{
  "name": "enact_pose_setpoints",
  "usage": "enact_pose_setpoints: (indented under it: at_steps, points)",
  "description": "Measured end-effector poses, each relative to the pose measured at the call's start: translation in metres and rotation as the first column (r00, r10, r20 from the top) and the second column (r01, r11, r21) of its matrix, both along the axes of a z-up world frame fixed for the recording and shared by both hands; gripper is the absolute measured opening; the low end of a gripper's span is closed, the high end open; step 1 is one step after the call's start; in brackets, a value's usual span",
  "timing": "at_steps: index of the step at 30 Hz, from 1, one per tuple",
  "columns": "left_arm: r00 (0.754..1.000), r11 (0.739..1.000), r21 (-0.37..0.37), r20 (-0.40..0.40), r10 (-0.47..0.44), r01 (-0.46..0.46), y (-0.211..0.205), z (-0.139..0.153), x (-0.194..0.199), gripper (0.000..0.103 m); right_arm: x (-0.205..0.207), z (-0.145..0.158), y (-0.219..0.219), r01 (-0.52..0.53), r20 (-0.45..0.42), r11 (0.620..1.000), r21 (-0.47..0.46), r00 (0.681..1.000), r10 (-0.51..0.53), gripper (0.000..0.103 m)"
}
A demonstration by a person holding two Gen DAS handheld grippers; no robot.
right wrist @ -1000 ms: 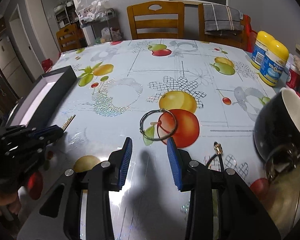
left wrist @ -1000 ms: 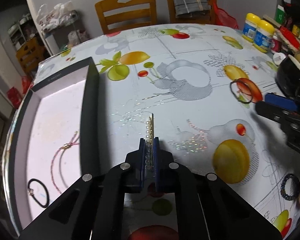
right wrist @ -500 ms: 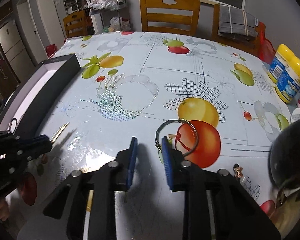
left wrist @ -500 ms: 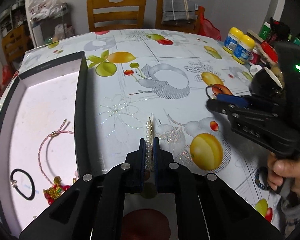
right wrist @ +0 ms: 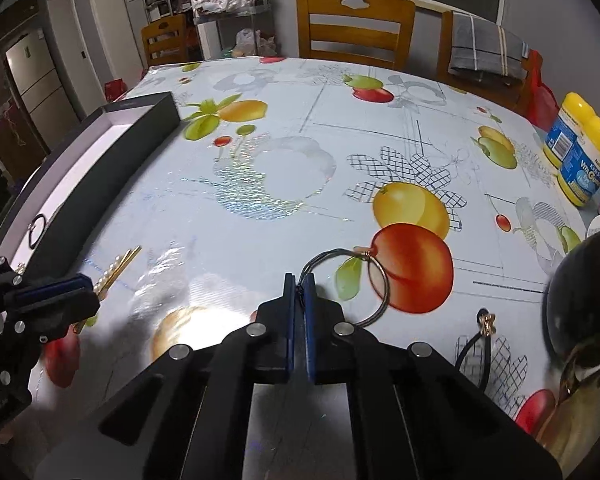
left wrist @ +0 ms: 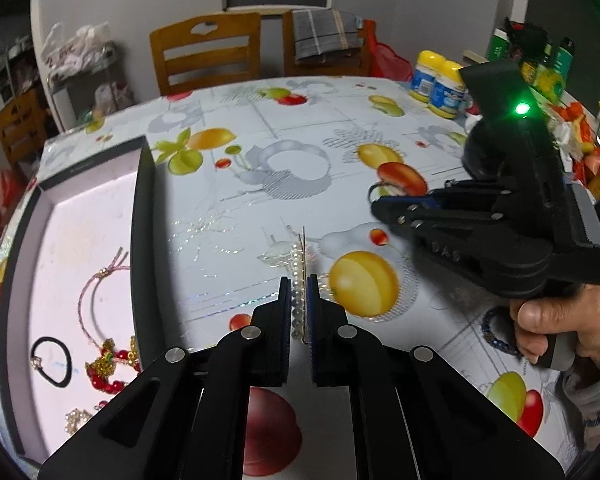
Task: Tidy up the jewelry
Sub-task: 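Carry the pearl clip and metal ring into the white box with both grippers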
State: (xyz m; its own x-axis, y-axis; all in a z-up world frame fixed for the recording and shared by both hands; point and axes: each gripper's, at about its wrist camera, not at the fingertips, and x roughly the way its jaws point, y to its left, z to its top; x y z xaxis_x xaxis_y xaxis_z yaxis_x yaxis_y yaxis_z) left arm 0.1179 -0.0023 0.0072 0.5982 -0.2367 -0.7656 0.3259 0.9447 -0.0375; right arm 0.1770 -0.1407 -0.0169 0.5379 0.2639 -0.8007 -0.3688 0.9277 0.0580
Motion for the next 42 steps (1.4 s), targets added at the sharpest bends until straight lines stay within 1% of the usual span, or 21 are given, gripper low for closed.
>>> enact_pose_setpoints:
  at_steps: [4,8,12,17,22,27,31,35,42]
  points:
    - [0.999,1.0,0.014,0.045,-0.015,0.014,-0.003,0.012,-0.01,0.007,-0.013,0.018,0.001,-0.012,0.034,0.998,0.054,0.999,0.01,0.003]
    - [0.996,0.999,0.035,0.092,-0.009,0.006,0.004,0.027,-0.018,0.007,-0.023,0.039,0.006,-0.039,0.065,0.996,0.085,0.997,0.033,0.003]
    - [0.993,1.0,0.026,0.114,0.012,-0.015,0.02,0.037,-0.021,0.008,-0.033,0.057,0.02,-0.077,0.096,0.993,0.088,0.993,0.069,0.003]
    - [0.989,0.997,0.016,0.128,0.069,-0.072,0.057,0.044,-0.02,0.008,-0.045,0.073,0.048,-0.135,0.123,0.987,0.087,0.985,0.124,0.003]
    - [0.983,0.988,-0.02,0.101,0.156,-0.155,0.109,0.04,-0.016,0.007,-0.052,0.081,0.079,-0.187,0.132,0.977,0.103,0.976,0.173,0.003]
    - [0.972,0.975,-0.042,0.082,0.221,-0.219,0.151,0.035,-0.016,0.007,-0.061,0.09,0.113,-0.243,0.146,0.965,0.099,0.963,0.227,0.003]
    - [0.968,0.971,-0.053,0.073,0.238,-0.235,0.166,0.03,-0.019,0.007,-0.067,0.093,0.141,-0.283,0.153,0.955,0.09,0.951,0.267,0.003]
    - [0.966,0.969,-0.053,0.075,0.246,-0.242,0.173,0.026,-0.022,0.007,-0.071,0.091,0.163,-0.307,0.15,0.948,0.081,0.944,0.293,0.003]
    - [0.964,0.965,-0.059,0.072,0.258,-0.254,0.186,0.021,-0.024,0.008,-0.078,0.083,0.193,-0.361,0.123,0.928,0.087,0.929,0.35,0.003]
